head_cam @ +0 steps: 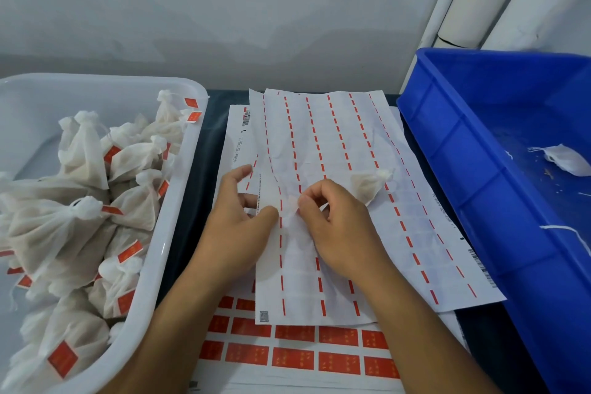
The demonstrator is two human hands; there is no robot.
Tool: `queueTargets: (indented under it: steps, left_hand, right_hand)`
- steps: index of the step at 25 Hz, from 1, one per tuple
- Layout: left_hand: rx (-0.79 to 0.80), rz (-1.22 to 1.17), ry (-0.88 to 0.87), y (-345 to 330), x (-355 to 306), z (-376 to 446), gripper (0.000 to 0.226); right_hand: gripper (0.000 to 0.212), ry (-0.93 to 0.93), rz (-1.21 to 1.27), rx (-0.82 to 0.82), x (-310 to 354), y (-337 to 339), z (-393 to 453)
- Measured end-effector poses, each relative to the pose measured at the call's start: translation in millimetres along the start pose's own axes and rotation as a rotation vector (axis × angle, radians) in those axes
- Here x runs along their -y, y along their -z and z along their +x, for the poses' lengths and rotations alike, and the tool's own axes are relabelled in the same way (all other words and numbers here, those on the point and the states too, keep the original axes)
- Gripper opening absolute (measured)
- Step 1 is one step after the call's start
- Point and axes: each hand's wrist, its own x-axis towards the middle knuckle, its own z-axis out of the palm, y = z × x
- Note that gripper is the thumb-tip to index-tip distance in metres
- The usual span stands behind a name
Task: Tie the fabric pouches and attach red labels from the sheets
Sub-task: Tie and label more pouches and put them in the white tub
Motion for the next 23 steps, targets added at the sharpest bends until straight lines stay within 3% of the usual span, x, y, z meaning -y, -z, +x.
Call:
queueTargets:
  steps: [3,9,14,20,23]
  left_hand:
    - [-0.035,0.117,-0.079,1.0,-1.7,-2.9,0.088]
    - [-0.076,0.328,-0.098,2.4,7.3,1.6,0.069]
    - [-0.191,0.535,-0.123,5.0,19.8,5.6,0.066]
    - [-0.175,0.760,-0.078,2.2,23.8,3.0,0.071]
    - [-0.266,0.888,-0.195,-1.4,22.1,-1.8,0.074]
  right_hand:
    - [0.014,-0.037,0.035,0.003,1.0,0.2,-1.1]
    - [0.016,-0.128,0.278,0.016,7.3,7.2,-0.7]
    - [0.014,-0.200,0.461,0.031,8.0,13.8,0.8]
    - [0.019,-0.199,0.647,-0.001,12.2,27.4,3.8]
    - [0.025,-0.187,0.762,-0.074,11.7,36.0,5.1]
